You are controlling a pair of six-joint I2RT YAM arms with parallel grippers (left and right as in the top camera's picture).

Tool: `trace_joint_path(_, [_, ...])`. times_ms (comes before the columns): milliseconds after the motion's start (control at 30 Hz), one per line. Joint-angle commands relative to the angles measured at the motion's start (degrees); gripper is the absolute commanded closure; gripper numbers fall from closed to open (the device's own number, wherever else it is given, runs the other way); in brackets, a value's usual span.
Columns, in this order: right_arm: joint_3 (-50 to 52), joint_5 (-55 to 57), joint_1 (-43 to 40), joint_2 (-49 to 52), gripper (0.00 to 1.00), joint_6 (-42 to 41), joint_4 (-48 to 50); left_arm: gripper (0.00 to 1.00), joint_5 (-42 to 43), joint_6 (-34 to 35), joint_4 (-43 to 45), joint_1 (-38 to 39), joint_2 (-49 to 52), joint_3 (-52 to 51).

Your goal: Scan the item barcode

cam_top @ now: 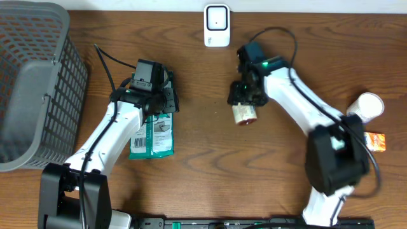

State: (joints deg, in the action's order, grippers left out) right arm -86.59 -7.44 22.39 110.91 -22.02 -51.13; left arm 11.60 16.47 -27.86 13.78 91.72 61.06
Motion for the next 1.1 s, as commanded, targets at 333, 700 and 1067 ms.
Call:
trace_joint_path(333, [1.57,28.7,15.06,-22.29,0.7,-6.62,3.04,0.42,-2.05,-0.33,0.15,0.13,0.39,-0.85])
trace_joint_path(700, [25.35,41.77,19.91,-22.64,0.8,-9.22,36.24,0.42,-2.05,-0.31,1.75,0.13,0.39,-0.85])
trace_joint_path(1067, [40.19,46.05,19.91,-19.02,0.71,4.44,69.83,0.42,-2.03,-0.31,4.39,0.13,0.39,-0.85])
